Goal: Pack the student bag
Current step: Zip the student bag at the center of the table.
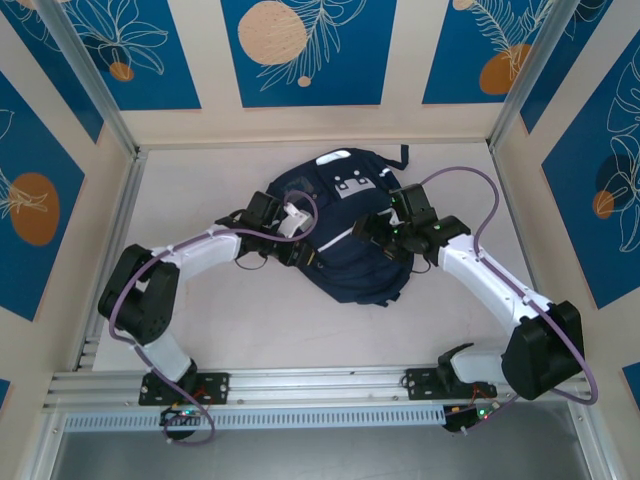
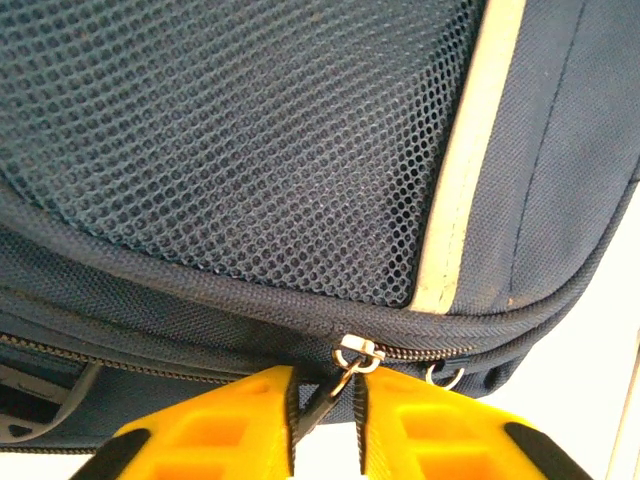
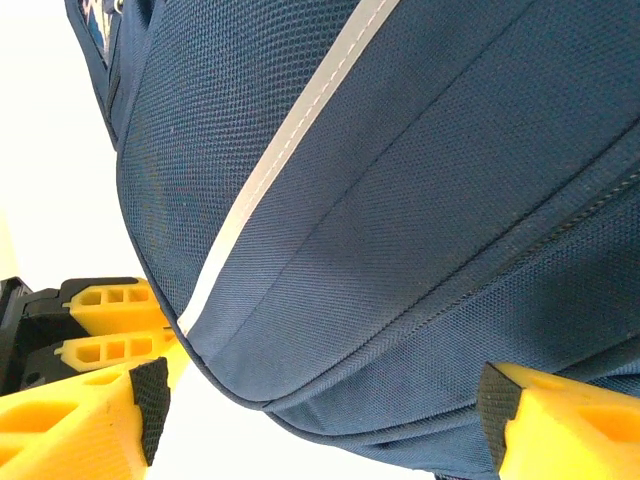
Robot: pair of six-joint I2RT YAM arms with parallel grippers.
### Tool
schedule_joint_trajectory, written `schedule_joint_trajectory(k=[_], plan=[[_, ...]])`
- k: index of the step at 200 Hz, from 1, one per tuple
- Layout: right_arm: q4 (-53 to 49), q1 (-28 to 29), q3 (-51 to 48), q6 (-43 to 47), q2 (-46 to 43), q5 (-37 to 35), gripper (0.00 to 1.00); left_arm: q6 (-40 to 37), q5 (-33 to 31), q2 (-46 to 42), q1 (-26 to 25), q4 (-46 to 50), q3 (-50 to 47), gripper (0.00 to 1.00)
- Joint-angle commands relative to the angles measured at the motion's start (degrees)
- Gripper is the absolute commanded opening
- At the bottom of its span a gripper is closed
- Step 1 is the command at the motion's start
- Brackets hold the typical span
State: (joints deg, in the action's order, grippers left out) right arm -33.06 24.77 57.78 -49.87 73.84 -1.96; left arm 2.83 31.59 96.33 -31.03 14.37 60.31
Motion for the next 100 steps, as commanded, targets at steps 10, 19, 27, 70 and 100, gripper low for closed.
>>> schedule_joint_trajectory(k=[10,19,27,70,100], plan=[[-0.9,1.2,1.6,-1.0,1.3,0.0,0.81,0.9,1.2,-0.1,-0.8,-3.5,-1.3,0.12],[-1.3,1.6,1.6,-1.6,1.7,-0.6,0.8,1.3,1.1,-0.6,-1.0,-4.5,-2.3,0.09],[-1.8,2.0,1.7,-2.2,1.9,-1.4,0.8,1.5,0.8,-1.1,-1.2,-4.9,-2.9,0.06],[0.2,3.1,-0.5,-6.1,3.5,-1.3,0.66,1.7,-2.3,-4.4,-2.3,-5.1,-5.7,0.0],[3.5,4.3,-1.1,-8.1,5.1,-0.7,0.53,1.9,-2.5,-7.2,-2.6,-3.5,-6.8,0.0]])
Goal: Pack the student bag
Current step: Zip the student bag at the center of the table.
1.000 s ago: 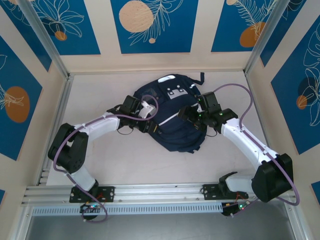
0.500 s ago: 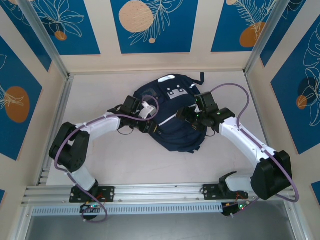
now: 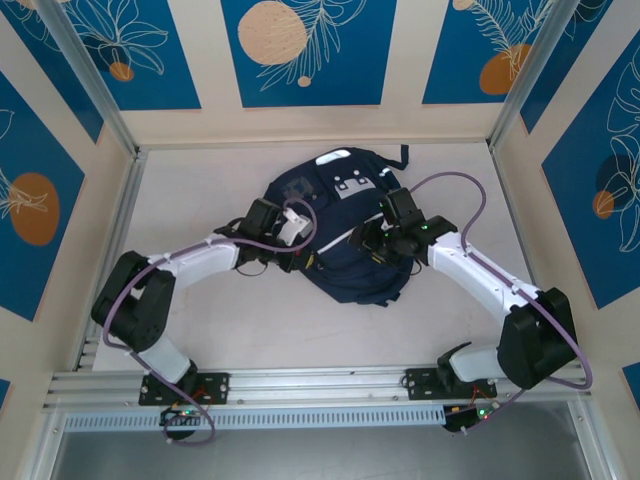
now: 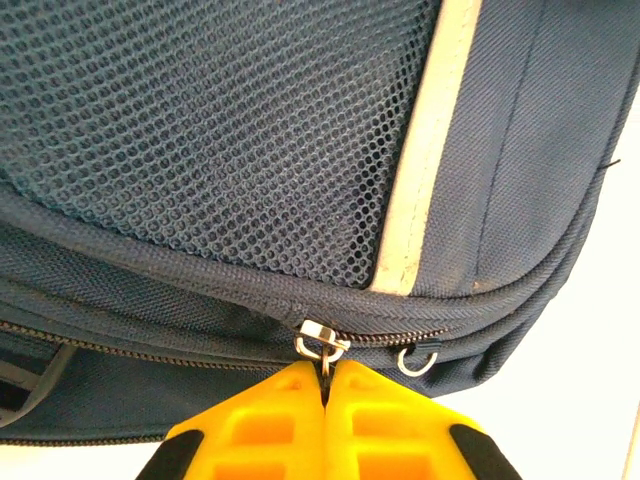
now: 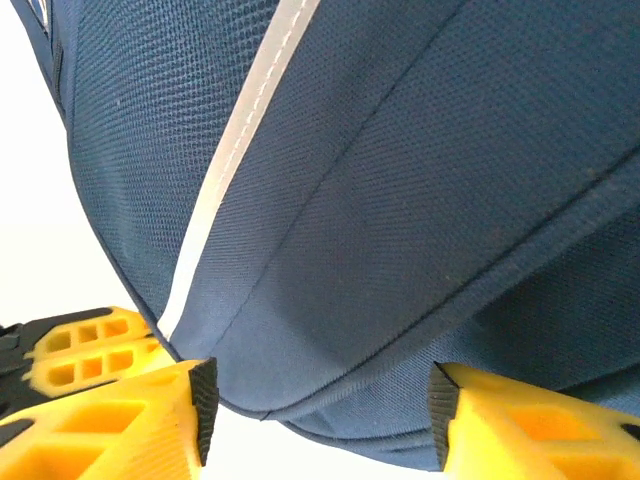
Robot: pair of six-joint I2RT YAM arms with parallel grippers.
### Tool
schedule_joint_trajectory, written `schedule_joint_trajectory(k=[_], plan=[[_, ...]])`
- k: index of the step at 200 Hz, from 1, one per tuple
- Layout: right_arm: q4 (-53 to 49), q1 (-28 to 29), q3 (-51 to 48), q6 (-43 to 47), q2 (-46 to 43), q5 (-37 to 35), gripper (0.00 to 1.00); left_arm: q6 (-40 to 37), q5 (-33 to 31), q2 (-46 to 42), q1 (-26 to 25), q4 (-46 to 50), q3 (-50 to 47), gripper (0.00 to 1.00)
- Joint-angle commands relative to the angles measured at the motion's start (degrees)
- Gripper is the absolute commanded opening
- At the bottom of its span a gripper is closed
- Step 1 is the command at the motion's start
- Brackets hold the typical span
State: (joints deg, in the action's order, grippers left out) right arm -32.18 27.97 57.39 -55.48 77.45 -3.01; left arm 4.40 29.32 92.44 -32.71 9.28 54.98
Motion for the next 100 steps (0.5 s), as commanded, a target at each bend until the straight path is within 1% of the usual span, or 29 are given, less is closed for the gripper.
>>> schedule_joint_trajectory(k=[1,25,60,79,100], plan=[[2.6,1.1,-0.7,-2.5,1.5,0.4,0.53,0.3,-0.2,-3.4,-0.9,1.7,-1.6,0.0],[4.9,2.2,-0.4,-3.6,3.2,0.7,0.42,2.3,0.5,-5.6,-2.3,1.9,-2.9,0.0],[9.5,3.6,0.1,-4.4,5.2,1.2,0.32,5.8,-0.5,-9.0,-5.7,0.0,-5.7,0.0],[11.9,3.9,0.8,-4.4,6.5,2.3,0.29,7.4,-1.1,-10.3,-7.4,-0.8,-6.3,0.0],[13.8,4.5,1.9,-5.0,8.5,3.9,0.27,10.6,-1.3,-10.8,-9.0,-4.2,-6.8,0.0]])
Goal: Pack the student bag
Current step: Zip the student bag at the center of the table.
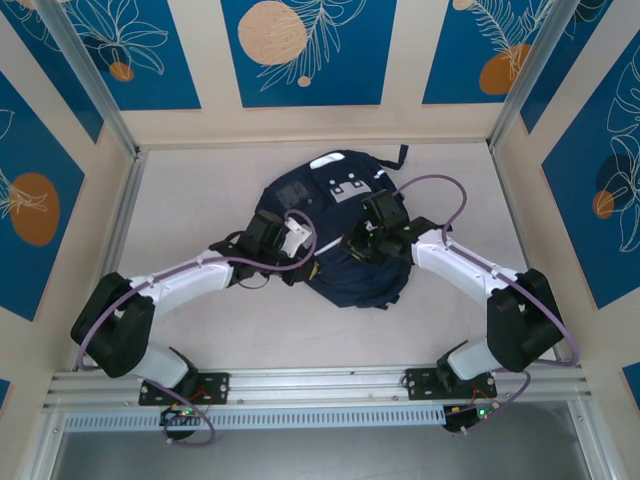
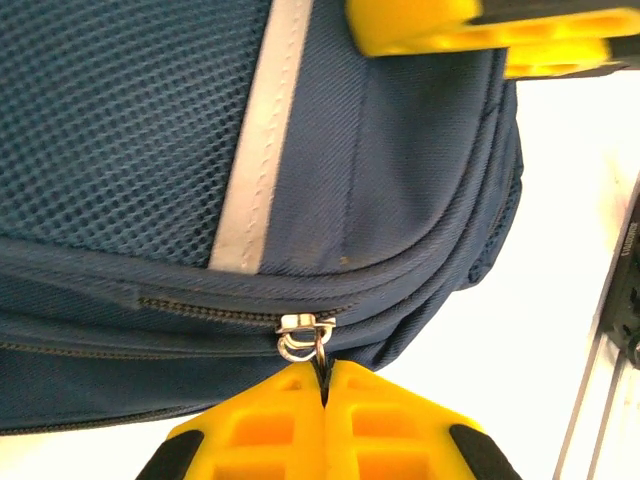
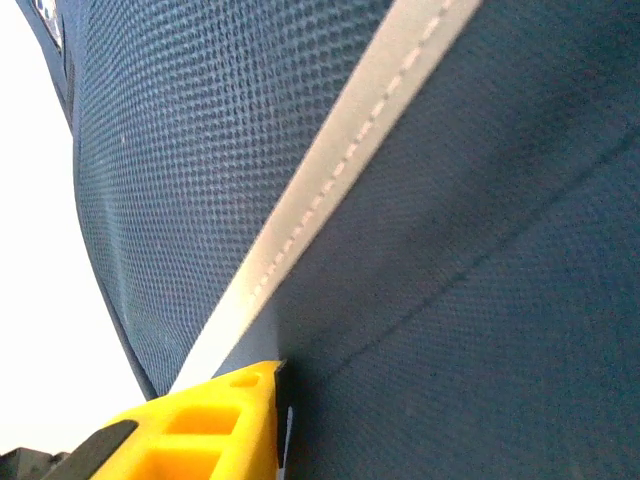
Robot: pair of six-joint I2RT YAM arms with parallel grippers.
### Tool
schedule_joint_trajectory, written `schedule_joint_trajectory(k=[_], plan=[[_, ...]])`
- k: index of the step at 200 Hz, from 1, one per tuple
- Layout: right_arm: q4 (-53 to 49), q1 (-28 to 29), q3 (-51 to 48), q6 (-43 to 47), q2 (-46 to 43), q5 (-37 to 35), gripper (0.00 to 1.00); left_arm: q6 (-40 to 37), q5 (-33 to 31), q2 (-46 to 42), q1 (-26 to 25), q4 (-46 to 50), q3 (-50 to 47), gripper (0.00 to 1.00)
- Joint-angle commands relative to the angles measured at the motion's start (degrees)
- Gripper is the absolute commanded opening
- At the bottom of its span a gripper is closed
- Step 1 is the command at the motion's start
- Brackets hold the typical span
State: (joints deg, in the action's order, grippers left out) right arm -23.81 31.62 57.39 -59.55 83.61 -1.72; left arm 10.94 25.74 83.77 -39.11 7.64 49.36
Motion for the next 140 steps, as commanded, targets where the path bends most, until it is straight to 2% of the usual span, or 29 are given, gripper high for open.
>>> schedule_joint_trajectory(k=[1,46,78,92,125,140], plan=[[5.5,0.9,2.0,-0.9,2.4,2.7,0.27,4.3,2.3,-2.1,-2.7,-2.7,-1.2,0.0],[5.1,1.4,2.8,-1.0,3.0,3.3,0.28,11.4,-0.6,2.3,-5.5,-8.2,2.2,0.0],[1.5,0.2,0.5,-0.3,-2.0,0.0,0.37,15.1,-1.4,4.4,-5.7,-8.8,4.2,0.0],[-0.7,-0.5,-1.0,0.1,-5.2,-2.2,0.42,14.7,-2.1,3.8,-5.5,-7.0,4.7,0.13],[-7.3,-0.9,-3.1,4.1,-11.0,-7.7,0.51,12.1,-2.7,1.0,-3.4,0.3,6.1,0.53],[-10.3,0.3,-3.1,5.7,-12.1,-10.1,0.51,10.7,-4.2,-0.8,-2.3,4.4,6.7,0.61]])
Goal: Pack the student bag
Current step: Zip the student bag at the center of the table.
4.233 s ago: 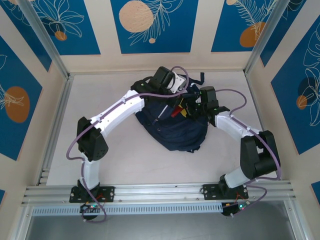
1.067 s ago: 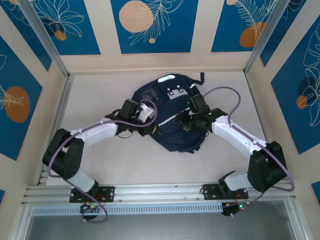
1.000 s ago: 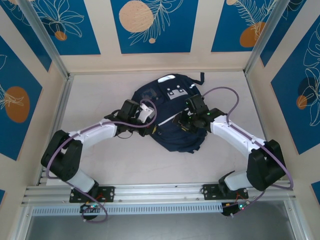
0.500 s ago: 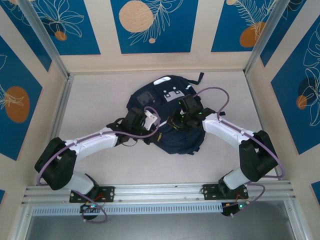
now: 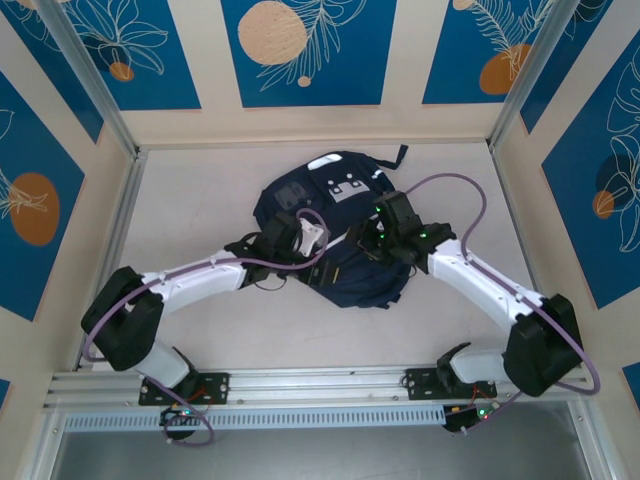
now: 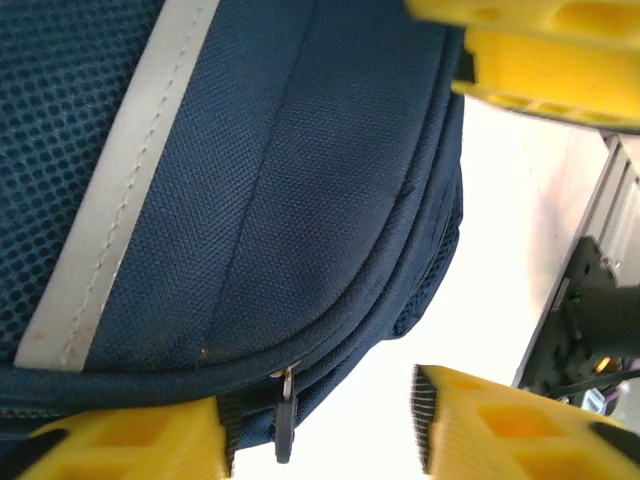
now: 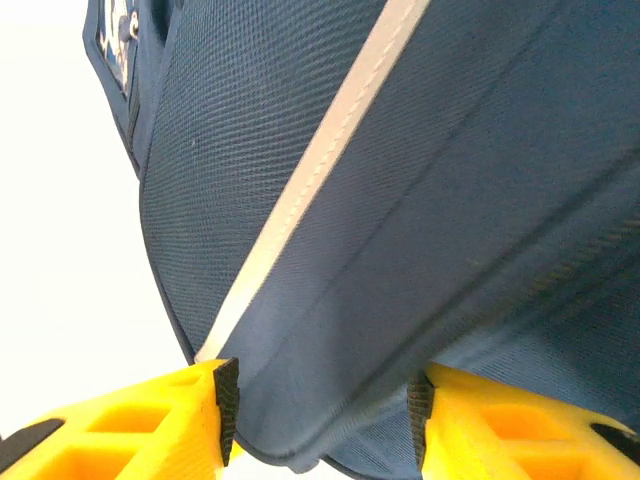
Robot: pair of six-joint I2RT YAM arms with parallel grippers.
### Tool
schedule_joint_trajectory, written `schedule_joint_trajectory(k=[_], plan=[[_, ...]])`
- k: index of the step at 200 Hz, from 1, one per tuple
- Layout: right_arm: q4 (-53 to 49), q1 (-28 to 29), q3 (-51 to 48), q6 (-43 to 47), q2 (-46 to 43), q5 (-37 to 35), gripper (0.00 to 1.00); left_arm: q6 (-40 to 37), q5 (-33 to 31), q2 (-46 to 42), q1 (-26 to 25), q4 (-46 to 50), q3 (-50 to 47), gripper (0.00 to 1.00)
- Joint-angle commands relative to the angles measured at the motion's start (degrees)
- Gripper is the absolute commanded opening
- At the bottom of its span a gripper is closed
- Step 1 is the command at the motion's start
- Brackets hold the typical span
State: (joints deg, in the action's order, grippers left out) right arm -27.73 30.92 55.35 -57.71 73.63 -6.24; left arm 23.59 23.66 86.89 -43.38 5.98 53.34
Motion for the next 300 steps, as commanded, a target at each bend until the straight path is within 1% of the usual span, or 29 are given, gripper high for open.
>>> schedule_joint_trajectory(k=[1,29,51,79,109,130,147,195,213,229,249,279,300], plan=[[-6.6,1.1,-1.0,3.9,-2.3,-5.7,0.51,-2.0,-2.2,-4.1,2.1,6.3,2.7,0.61],[-9.7,6.1,-0.6,4.9,-2.5,-11.9,0.52,-2.8,-7.2,-7.7,5.0,11.1,2.3,0.7],[-10.2,11.0,0.5,4.6,-0.4,-16.2,0.52,-0.9,-12.6,-10.3,7.9,12.9,1.4,0.78],[-13.6,18.5,5.3,0.5,6.2,-23.2,0.53,3.4,-19.0,-11.5,11.5,15.4,0.5,0.87],[-19.0,24.9,13.2,-3.1,14.7,-28.6,0.54,6.4,-20.9,-11.7,14.5,16.0,-0.7,0.9],[-20.3,26.8,17.3,-3.7,19.6,-29.0,0.53,7.5,-20.9,-11.8,15.8,15.9,-1.3,0.9],[-20.5,27.4,19.5,-3.2,22.5,-28.3,0.5,8.1,-20.4,-11.9,16.5,15.6,-1.7,0.9],[-22.1,26.6,21.4,-4.1,25.8,-28.2,0.42,9.4,-19.0,-11.9,17.0,15.1,-2.5,0.9],[-22.7,26.1,21.8,-4.1,26.6,-28.0,0.36,10.9,-19.1,-11.6,17.1,15.1,-2.6,0.9],[-23.8,25.9,22.5,-4.1,27.2,-28.3,0.27,12.4,-18.0,-11.3,17.1,14.7,-2.6,0.89],[-25.3,26.0,22.8,-4.4,27.4,-29.4,0.14,14.6,-14.4,-10.8,17.1,12.7,-2.6,0.89],[-26.1,26.1,22.3,-3.8,27.0,-30.6,0.0,17.8,-8.8,-9.2,17.1,8.5,-1.7,0.86],[-23.8,26.1,21.0,-1.2,25.6,-30.5,0.0,20.7,-4.9,-7.3,16.9,4.4,-0.8,0.84]])
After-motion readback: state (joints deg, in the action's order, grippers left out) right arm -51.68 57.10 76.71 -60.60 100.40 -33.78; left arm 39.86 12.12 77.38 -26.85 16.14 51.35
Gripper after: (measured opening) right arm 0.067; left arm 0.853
